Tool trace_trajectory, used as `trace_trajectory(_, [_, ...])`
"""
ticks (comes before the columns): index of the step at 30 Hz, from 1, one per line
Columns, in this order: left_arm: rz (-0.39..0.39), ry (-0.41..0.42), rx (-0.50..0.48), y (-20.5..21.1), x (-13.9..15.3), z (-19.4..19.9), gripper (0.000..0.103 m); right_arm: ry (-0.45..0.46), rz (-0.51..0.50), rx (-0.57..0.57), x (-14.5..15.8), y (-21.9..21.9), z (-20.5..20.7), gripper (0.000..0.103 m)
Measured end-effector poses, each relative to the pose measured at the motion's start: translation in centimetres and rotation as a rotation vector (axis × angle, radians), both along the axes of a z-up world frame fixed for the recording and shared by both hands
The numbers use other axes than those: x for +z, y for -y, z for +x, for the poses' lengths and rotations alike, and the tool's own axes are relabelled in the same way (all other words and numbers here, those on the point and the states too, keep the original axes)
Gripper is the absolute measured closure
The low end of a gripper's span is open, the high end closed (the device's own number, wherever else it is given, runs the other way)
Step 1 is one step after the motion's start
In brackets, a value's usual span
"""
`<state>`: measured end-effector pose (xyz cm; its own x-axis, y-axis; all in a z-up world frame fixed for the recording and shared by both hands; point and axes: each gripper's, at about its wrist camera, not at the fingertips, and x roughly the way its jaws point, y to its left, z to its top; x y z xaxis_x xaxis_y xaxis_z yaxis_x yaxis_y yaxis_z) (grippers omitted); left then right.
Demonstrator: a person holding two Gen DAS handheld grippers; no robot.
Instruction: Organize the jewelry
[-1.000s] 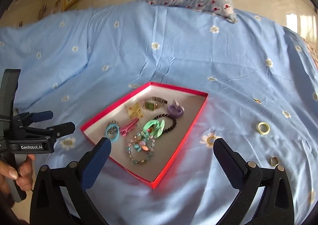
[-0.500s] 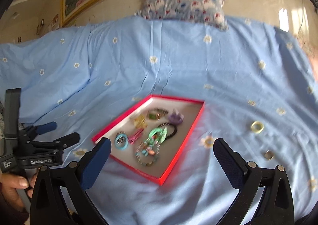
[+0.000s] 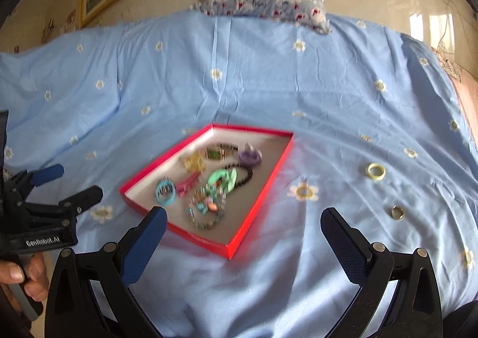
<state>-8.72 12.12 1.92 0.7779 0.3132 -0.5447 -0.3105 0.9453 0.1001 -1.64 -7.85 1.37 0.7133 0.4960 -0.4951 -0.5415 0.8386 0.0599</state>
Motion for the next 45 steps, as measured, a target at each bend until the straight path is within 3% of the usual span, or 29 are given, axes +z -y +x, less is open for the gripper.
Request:
trace_trajectory(11, [0.046, -0.101, 0.004, 0.9, -2.1, 1.6, 0.0, -0.085, -0.004, -0.001, -1.8, -0.1, 1.3, 0.0])
trace_trajectory(19, [0.019, -0.139, 0.007, 0.7, -3.1, 2.3, 0.0, -0.102, -0.018, -0.003, -2.4, -0.4, 1.4, 0.0])
trace_trajectory(45, [-0.001, -0.15, 0.005, 0.5, -3.6, 2.5, 0.0, -0.127, -0.038, 0.004, -2.9, -1.0, 1.6, 0.0])
